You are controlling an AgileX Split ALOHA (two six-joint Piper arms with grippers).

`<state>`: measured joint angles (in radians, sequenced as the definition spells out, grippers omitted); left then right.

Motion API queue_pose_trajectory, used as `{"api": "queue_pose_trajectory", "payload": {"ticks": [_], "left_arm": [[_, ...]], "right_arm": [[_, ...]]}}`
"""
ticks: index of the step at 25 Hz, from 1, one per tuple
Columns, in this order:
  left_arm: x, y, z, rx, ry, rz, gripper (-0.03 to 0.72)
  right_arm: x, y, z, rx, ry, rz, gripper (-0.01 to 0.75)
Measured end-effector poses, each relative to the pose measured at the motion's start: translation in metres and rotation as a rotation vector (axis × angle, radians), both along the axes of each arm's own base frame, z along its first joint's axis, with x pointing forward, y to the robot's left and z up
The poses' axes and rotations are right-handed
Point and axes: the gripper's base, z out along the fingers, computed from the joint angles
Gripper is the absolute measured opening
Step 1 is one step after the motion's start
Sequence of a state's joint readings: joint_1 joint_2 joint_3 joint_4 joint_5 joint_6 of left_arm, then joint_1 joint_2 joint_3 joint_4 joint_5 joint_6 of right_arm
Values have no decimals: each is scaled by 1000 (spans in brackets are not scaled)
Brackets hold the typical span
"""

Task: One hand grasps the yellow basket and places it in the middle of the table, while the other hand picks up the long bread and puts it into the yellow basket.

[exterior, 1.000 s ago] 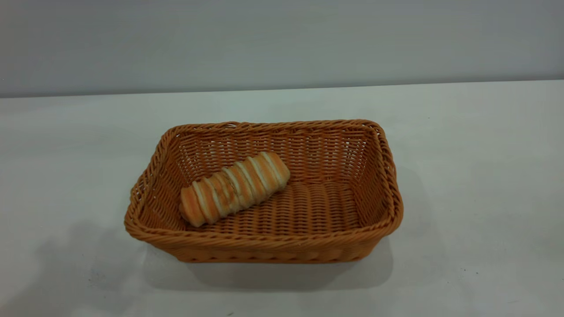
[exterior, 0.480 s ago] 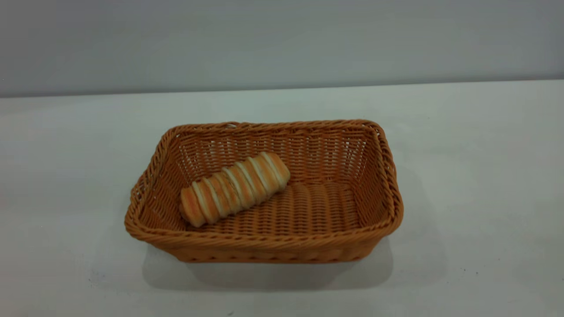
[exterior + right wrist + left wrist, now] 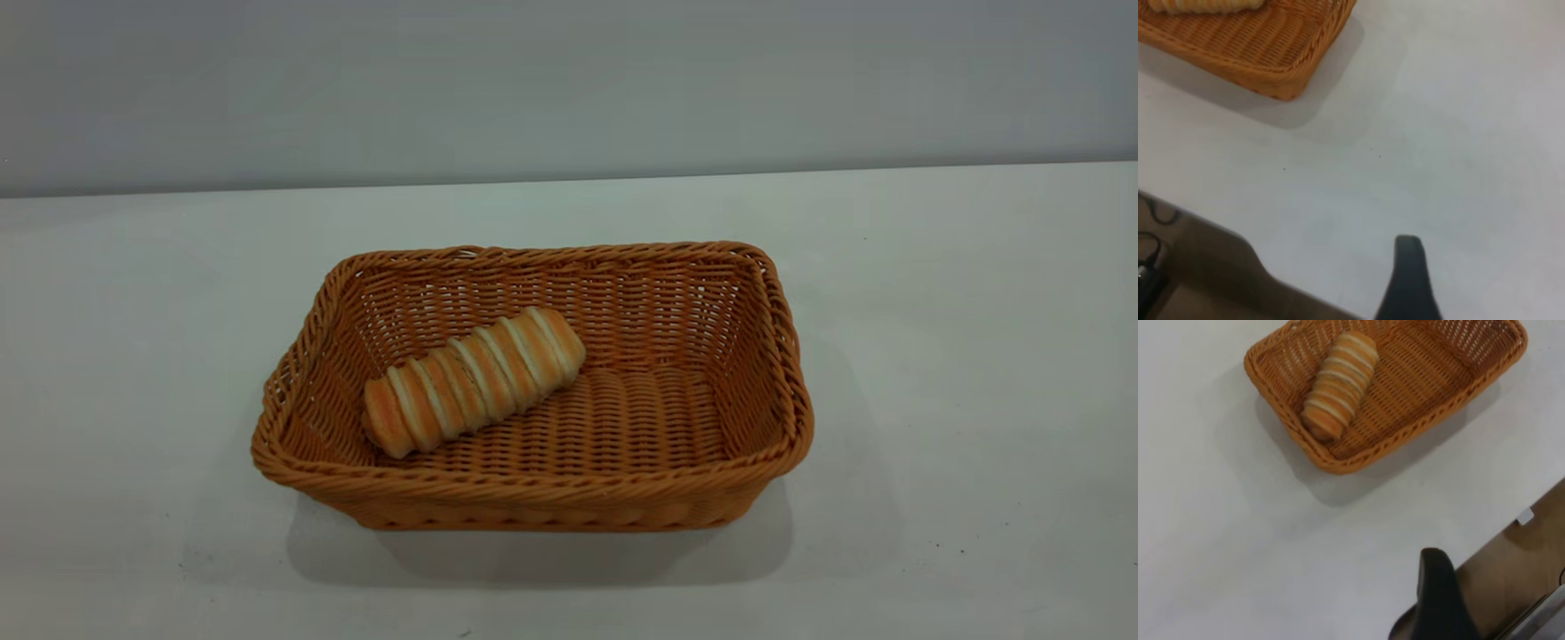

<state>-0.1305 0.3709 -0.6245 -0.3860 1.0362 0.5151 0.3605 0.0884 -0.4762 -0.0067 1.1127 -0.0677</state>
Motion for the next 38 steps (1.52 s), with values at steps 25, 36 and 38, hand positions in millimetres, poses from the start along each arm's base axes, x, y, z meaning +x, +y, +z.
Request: {"api": "queue_pose_trajectory", "payload": {"ticks": [25, 36, 38], "left_arm": [[-53, 24, -43, -22, -55, 248, 526], [-53, 24, -43, -25, -53, 250, 526], [-53, 24, -43, -25, -53, 250, 526]], "right_arm": [[0, 0, -1, 4, 8, -4, 587], [0, 1, -1, 8, 10, -4, 587], [0, 0, -1, 9, 10, -30, 587]]}}
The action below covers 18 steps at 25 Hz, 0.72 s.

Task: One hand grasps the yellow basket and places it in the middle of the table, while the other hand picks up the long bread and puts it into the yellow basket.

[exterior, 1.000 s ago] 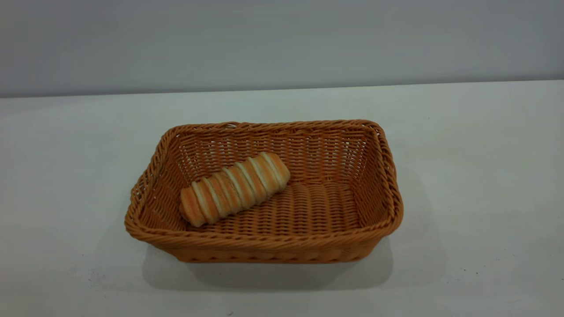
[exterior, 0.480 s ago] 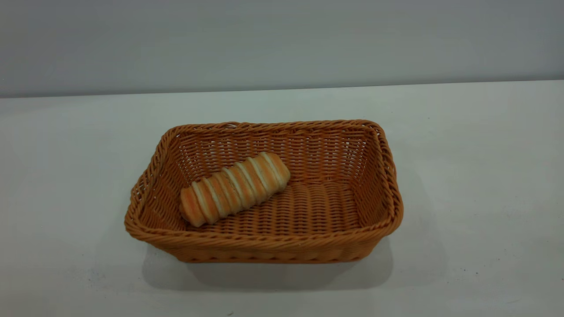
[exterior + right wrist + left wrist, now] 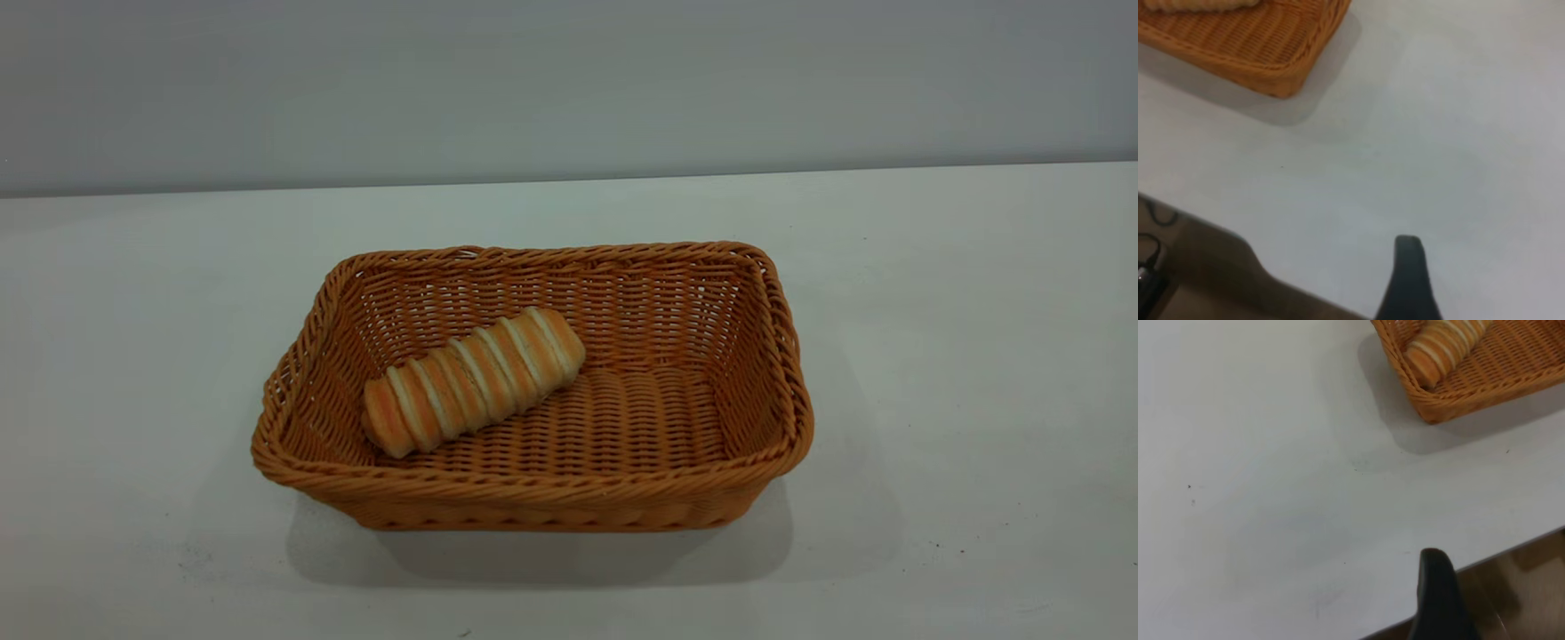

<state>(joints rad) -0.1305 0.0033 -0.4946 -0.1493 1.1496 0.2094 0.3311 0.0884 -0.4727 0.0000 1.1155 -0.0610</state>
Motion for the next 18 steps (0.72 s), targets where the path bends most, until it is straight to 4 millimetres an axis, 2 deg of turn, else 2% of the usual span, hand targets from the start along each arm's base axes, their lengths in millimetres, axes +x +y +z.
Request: {"api": "queue_pose_trajectory", "payload": {"ticks": [11, 18], "left_arm": [[-2, -1, 0, -1, -22, 139, 526], [-1, -2, 0, -1, -23, 168, 526]], "right_arm": [[0, -3, 0, -5, -1, -277, 587], [0, -2, 0, 0, 0, -298, 587]]}}
